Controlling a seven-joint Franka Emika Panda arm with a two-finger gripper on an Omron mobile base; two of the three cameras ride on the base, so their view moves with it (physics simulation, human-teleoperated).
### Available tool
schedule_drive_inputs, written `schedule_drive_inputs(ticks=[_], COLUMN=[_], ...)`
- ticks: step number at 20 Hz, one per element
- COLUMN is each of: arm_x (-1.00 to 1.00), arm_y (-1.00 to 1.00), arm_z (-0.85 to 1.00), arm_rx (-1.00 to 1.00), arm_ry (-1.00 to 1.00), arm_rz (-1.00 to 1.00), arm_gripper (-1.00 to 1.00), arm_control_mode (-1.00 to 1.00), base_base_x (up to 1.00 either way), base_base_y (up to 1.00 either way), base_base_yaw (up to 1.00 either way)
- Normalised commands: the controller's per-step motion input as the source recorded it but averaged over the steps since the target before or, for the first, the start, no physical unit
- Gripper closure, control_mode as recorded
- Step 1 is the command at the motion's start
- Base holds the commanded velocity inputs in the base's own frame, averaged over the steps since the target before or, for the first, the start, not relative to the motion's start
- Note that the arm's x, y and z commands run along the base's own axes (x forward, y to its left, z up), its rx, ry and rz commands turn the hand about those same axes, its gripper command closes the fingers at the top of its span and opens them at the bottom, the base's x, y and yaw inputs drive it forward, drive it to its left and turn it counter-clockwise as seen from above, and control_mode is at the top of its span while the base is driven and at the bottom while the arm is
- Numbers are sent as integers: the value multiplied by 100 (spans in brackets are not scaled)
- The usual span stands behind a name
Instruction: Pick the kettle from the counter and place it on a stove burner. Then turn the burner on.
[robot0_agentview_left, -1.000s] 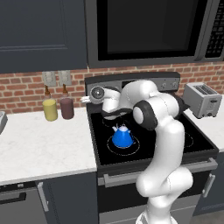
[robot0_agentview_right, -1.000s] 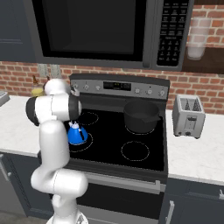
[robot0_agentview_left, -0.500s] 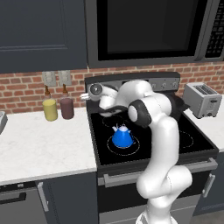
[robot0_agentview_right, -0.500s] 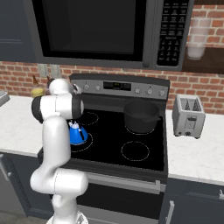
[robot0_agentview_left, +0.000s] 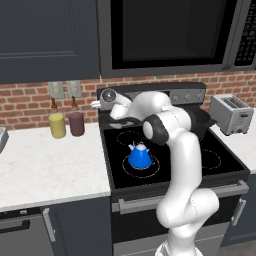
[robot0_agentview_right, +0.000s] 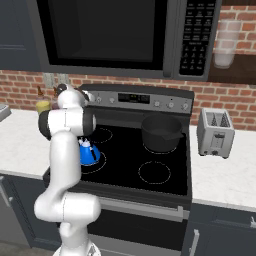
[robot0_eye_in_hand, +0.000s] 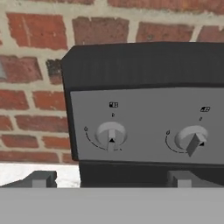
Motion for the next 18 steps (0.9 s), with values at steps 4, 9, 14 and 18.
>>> schedule_drive_inputs(ticks=[4, 9, 14, 18], arm_x=[0, 0, 2, 12], arm_y=[0, 0, 0, 0], arm_z=[0, 0, 0, 0], arm_rx=[0, 0, 0, 0], arm_ry=[0, 0, -7, -9], arm_rz=[0, 0, 0, 0], arm_gripper=[-100, -100, -100, -100], arm_control_mode=[-100, -100, -100, -100], base_base_x=[0, 0, 0, 0], base_base_y=[0, 0, 0, 0], base_base_yaw=[0, 0, 0, 0])
